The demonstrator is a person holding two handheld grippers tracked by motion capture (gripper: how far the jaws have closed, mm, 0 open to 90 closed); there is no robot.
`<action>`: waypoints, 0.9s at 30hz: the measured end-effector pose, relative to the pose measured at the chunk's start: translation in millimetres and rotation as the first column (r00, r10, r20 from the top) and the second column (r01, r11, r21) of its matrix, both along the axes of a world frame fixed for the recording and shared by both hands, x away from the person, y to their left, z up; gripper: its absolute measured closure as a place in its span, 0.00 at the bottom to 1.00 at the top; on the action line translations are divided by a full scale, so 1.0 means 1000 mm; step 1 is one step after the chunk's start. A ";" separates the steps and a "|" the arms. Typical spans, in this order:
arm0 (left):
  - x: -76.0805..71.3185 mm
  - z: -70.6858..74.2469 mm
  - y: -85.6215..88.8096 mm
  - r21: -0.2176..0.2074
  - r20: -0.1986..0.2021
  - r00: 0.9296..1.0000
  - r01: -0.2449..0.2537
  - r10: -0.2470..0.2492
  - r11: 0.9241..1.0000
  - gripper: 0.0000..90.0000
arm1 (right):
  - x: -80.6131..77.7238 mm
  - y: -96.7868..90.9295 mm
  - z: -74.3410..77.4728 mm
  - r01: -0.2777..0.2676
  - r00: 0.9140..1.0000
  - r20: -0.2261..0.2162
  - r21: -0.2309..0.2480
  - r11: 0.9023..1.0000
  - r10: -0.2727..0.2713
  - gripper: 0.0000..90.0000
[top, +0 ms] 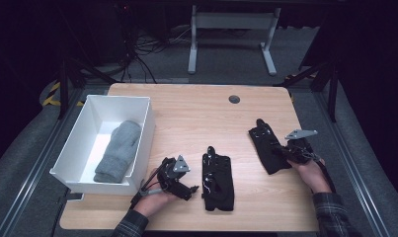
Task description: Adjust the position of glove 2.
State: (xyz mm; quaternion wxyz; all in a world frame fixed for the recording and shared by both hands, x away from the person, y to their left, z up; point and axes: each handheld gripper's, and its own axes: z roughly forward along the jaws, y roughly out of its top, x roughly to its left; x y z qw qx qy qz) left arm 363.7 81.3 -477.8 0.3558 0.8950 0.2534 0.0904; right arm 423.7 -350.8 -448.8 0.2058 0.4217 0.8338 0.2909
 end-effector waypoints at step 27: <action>0.000 0.000 0.000 0.000 0.000 1.000 0.000 0.000 1.000 0.00 | -0.082 0.053 0.001 -0.252 0.963 -0.085 0.037 0.967 0.254 1.00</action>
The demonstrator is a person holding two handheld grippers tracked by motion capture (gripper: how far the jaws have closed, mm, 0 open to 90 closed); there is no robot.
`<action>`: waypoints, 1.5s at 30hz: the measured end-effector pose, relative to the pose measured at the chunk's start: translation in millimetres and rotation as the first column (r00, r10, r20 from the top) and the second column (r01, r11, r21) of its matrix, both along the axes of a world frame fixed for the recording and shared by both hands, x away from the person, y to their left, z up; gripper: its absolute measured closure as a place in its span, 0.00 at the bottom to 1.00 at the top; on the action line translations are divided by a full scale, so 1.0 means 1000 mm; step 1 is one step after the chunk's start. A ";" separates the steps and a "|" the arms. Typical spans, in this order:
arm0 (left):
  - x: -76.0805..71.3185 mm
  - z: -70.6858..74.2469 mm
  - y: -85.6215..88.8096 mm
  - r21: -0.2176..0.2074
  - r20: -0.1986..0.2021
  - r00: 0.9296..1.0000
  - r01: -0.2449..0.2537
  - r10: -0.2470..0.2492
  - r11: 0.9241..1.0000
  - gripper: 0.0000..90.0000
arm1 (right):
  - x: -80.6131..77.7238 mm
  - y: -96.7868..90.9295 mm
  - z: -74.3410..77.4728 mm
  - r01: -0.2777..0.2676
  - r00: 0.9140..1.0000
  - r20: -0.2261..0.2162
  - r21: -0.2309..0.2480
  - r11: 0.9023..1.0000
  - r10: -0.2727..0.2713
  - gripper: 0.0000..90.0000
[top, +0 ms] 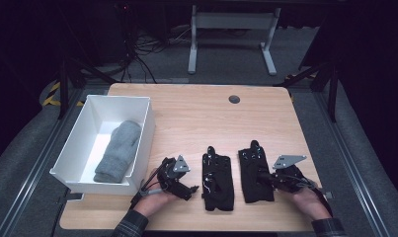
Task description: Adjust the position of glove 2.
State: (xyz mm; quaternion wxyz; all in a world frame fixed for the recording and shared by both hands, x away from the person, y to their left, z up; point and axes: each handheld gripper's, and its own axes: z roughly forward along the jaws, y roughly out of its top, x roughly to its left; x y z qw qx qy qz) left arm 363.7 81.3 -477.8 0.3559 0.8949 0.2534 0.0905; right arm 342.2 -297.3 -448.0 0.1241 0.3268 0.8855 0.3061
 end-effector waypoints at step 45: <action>0.008 0.015 -0.037 -0.067 -0.135 0.991 -0.030 0.021 0.997 0.76 | -0.008 0.002 -0.003 -0.034 0.999 0.010 0.050 0.998 0.033 1.00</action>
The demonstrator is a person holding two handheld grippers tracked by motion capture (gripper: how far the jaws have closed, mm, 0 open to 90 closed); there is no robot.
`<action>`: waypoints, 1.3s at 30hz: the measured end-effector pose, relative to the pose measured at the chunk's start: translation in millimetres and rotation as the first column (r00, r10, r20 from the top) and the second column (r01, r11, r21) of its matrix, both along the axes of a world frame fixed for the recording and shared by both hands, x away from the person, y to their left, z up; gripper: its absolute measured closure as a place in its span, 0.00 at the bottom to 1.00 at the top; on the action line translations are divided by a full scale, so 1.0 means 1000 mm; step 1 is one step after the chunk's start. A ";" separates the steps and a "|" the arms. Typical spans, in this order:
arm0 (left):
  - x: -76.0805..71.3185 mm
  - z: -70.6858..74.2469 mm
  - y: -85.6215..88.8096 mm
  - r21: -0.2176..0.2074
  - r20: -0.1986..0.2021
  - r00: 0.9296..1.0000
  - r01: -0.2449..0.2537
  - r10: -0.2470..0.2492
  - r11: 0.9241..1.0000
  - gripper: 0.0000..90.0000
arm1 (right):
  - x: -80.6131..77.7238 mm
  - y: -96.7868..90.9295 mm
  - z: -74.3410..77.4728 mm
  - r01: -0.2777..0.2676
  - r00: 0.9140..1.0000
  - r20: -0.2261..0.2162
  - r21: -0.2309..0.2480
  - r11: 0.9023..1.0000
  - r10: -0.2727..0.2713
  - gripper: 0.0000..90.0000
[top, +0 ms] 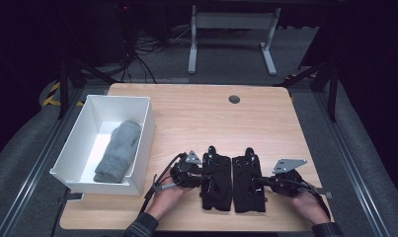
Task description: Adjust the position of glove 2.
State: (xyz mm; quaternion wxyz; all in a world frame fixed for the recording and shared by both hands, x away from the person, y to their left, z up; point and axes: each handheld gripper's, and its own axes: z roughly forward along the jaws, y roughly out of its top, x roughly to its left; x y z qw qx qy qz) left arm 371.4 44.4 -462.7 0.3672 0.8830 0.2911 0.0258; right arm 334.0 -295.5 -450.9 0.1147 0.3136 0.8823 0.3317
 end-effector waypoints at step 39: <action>0.003 0.044 0.018 -0.229 -0.158 0.984 0.048 -0.086 0.972 0.98 | -0.001 0.020 -0.002 -0.053 0.999 -0.004 0.015 0.999 0.053 1.00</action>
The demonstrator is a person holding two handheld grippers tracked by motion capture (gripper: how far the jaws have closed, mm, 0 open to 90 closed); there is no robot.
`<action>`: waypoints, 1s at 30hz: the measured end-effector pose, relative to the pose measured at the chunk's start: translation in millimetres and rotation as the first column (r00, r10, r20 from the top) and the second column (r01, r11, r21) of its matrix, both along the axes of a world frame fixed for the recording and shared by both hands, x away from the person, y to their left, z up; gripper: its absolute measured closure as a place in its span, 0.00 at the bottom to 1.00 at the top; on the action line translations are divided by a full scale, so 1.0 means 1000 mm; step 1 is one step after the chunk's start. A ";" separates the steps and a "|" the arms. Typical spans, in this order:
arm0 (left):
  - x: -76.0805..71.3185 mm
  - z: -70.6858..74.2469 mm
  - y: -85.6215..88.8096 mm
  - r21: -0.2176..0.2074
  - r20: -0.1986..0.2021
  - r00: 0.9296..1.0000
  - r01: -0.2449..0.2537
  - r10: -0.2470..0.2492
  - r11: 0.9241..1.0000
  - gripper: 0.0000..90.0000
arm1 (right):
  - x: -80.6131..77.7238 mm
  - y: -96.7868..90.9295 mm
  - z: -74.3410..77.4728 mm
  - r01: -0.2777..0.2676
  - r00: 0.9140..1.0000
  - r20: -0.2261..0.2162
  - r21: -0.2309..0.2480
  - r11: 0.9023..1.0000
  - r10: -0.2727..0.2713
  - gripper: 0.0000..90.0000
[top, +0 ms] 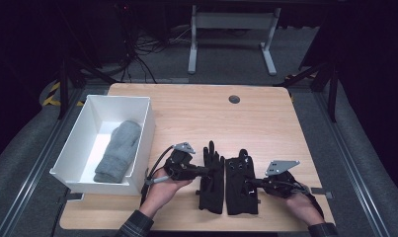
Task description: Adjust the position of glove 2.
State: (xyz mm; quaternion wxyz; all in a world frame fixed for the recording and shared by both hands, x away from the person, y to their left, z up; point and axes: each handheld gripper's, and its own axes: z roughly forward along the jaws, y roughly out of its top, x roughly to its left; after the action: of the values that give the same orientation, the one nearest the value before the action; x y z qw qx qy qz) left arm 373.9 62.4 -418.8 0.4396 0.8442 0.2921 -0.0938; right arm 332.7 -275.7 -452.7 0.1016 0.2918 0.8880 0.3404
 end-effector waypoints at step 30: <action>0.013 -0.001 -0.027 -0.013 -0.029 0.999 0.022 -0.022 1.000 0.98 | 0.011 0.072 -0.005 -0.100 0.995 0.021 0.028 0.995 0.100 1.00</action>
State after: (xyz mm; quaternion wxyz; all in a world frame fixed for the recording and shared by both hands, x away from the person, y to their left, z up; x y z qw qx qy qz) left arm 387.1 35.4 -419.9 0.4396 0.8430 0.2886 -0.1129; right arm 343.8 -203.8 -457.9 0.0891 0.2450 0.8955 0.3608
